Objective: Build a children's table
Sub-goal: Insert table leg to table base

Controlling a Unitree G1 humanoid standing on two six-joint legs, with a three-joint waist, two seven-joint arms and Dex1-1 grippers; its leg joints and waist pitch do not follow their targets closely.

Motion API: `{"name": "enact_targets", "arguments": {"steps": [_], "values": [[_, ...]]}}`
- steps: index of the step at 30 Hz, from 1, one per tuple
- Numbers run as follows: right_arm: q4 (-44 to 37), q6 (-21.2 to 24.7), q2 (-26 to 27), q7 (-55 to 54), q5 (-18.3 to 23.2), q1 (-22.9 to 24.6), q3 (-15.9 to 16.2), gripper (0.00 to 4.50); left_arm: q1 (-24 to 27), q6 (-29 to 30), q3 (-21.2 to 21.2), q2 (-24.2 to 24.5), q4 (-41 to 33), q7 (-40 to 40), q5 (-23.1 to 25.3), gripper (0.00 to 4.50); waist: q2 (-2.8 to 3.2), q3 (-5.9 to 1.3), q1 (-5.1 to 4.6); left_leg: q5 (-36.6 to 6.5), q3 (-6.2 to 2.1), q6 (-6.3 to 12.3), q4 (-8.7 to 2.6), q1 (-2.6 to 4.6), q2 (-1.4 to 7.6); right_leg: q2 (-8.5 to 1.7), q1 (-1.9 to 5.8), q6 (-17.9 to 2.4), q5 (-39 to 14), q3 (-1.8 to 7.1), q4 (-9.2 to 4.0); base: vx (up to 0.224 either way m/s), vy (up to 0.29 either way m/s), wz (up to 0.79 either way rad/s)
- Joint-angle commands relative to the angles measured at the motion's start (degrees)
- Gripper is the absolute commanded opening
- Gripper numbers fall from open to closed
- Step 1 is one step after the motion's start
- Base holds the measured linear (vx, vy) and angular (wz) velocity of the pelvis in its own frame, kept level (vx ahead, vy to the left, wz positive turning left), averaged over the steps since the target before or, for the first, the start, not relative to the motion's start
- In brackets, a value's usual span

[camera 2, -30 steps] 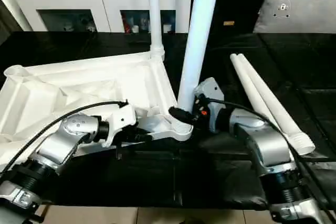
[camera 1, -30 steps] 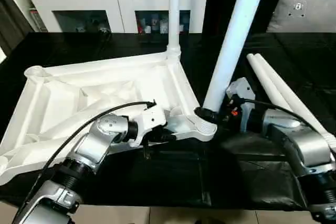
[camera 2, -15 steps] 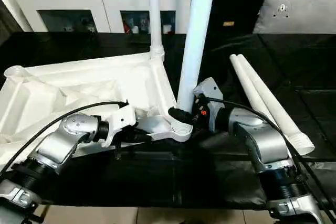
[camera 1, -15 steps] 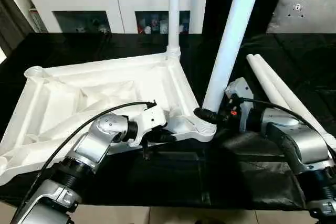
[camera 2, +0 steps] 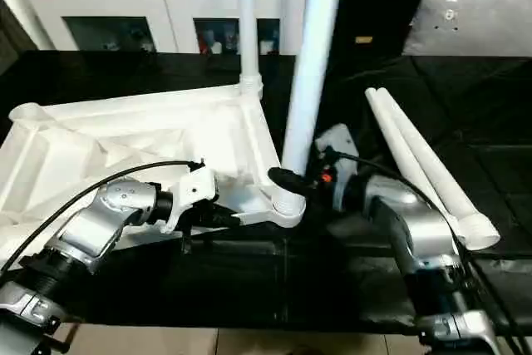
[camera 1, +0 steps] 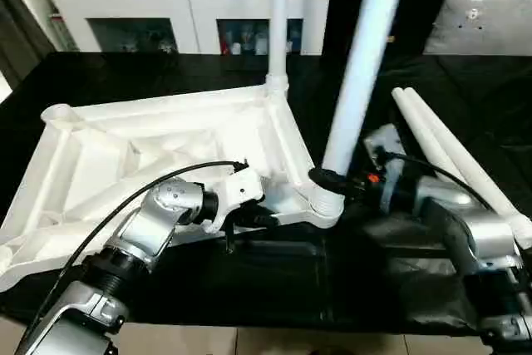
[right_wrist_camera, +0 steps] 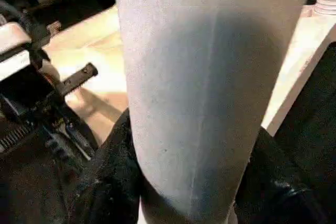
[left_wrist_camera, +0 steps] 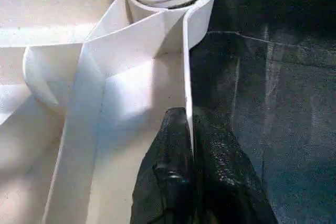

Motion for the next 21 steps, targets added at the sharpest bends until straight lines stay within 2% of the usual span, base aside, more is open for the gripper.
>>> {"name": "enact_targets", "arguments": {"steps": [1, 2, 3, 5, 6, 7, 8, 9, 10, 13, 14, 15, 16, 21], "values": [[4.02, 0.62, 0.28, -1.20, -1.01, 3.33, -0.11, 1.88, 0.33, 0.10, -1.00, 0.12, 0.81, -1.35, 0.08, 0.00, -0.11, -3.32, 0.44, -5.63, -1.33, 4.98, -4.29, -0.52, 3.98, -4.01, 3.65, -17.17, -6.16, 3.03, -3.85, 0.000, 0.000, 0.00], [3.93, -0.33, 0.63, -1.49, -0.75, 4.37, -0.86, 1.88, 0.31, 0.12, -0.93, 0.01, 1.00, -1.27, 0.01, 0.00, 0.37, -3.35, 0.56, -5.89, -1.39, 4.79, -4.29, -0.45, 3.98, -4.04, 3.65, -17.21, -6.18, 3.01, -3.81, 0.000, 0.000, 0.00], [3.51, -1.54, 0.96, -1.69, -0.61, 5.63, -1.46, 1.88, 0.26, 0.09, -0.94, -0.10, 1.28, -1.17, -0.01, 0.00, -0.02, -3.33, 0.56, -6.31, -1.36, 4.71, -4.36, -0.51, 3.94, -3.95, 3.71, -17.04, -6.45, 2.98, -3.91, 0.000, 0.000, 0.00], [3.33, -1.93, 1.04, -1.72, -0.58, 6.04, -1.60, 1.88, 0.22, 0.08, -0.96, -0.15, 1.40, -1.12, -0.02, 0.00, -0.02, -3.33, 0.71, -6.38, -1.42, 4.62, -4.44, -0.55, 3.95, -3.97, 3.75, -16.73, -6.91, 2.95, -3.91, 0.000, 0.000, 0.00], [2.76, -2.27, 1.10, -1.72, -0.46, 6.63, -1.72, 1.88, 0.15, 0.16, -0.92, -0.20, 1.55, -1.06, -0.06, 0.00, 0.66, -3.32, 0.75, -6.62, -1.48, 4.42, -4.45, -0.50, 3.84, -3.92, 3.78, -16.60, -7.39, 2.89, -3.93, 0.000, 0.000, 0.00], [2.01, -3.81, 0.69, -1.95, -1.55, 7.58, -1.05, 1.88, -0.02, 0.13, -0.88, -0.32, 1.94, -0.93, -0.06, 0.00, 0.27, -3.19, 0.56, -7.52, -1.44, 4.34, -4.55, -0.56, 3.85, -3.84, 3.72, -16.30, -8.41, 2.87, -4.21, 0.000, 0.000, 0.00], [2.01, -3.81, 0.69, -1.95, -1.55, 7.58, -1.05, 1.88, -0.02, 0.13, -0.88, -0.32, 1.94, -0.93, -0.06, 0.00, 0.22, -3.22, 0.64, -7.90, -1.42, 4.26, -4.57, -0.47, 3.87, -3.88, 3.72, -16.03, -9.01, 2.88, -4.32, 0.000, 0.000, 0.00], [1.12, -5.82, 0.04, -2.44, -3.34, 8.86, 0.05, 1.88, -0.25, -0.01, -0.81, -0.42, 2.45, -0.89, -0.03, 0.00, 0.62, -3.19, 0.66, -8.16, -1.47, 4.05, -4.56, -0.47, 3.85, -3.94, 3.68, -15.87, -9.51, 2.91, -4.30, 0.000, 0.000, 0.00], [1.00, -6.33, -0.17, -2.66, -3.96, 9.18, 0.42, 1.88, -0.31, -0.08, -0.81, -0.44, 2.58, -0.90, 0.00, 0.00, 0.32, -3.26, 0.68, -7.67, -1.47, 4.12, -4.56, -0.57, 3.77, -3.94, 3.80, -15.09, -10.35, 2.89, -4.41, 0.000, 0.000, 0.00], [1.22, -7.90, -0.86, -3.00, -6.31, 9.42, 1.59, 1.88, -0.45, -0.29, -0.91, -0.45, 2.89, -1.15, 0.16, 0.00, 0.45, -3.35, 0.69, -7.18, -1.47, 4.58, -4.54, -0.63, 3.75, -3.87, 3.71, -14.68, -11.05, 2.84, -4.47, 0.000, 0.000, 0.00], [1.43, -8.66, -1.37, -3.09, -7.77, 9.32, 2.47, 1.88, -0.52, -0.45, -1.07, -0.38, 2.99, -1.46, 0.27, 0.00, 1.39, -3.38, 0.79, -7.38, -1.58, 4.40, -4.55, -0.54, 3.81, -3.95, 3.62, -14.71, -11.15, 2.81, -4.40, 0.000, 0.000, 0.00], [1.62, -8.99, -1.71, -3.06, -8.65, 9.15, 3.11, 1.88, -0.56, -0.61, -1.22, -0.30, 3.03, -1.70, 0.38, 0.00, 0.95, -3.32, 0.54, -7.99, -1.51, 4.35, -4.61, -0.56, 3.79, -3.74, 3.59, -14.53, -11.14, 2.74, -4.63, 0.000, 0.000, 0.00], [1.97, -9.19, -1.99, -3.02, -9.47, 8.83, 3.80, 1.88, -0.62, -0.88, -1.48, -0.14, 3.06, -2.02, 0.58, 0.00, 0.90, -3.34, 0.49, -8.34, -1.51, 4.44, -4.63, -0.60, 3.75, -3.77, 3.67, -14.45, -11.32, 2.76, -4.62, 0.000, 0.000, 0.00], [4.14, -8.72, -2.08, -2.19, -10.49, 6.43, 5.80, 1.88, -1.31, -2.33, -2.27, 0.40, 3.85, -3.19, 1.31, 0.00, 1.11, -3.11, -0.09, -11.36, -1.63, 3.75, -4.90, -0.53, 3.67, -3.77, 3.48, -13.25, -16.13, 2.70, -5.15, 0.000, 0.000, 0.00]]}}
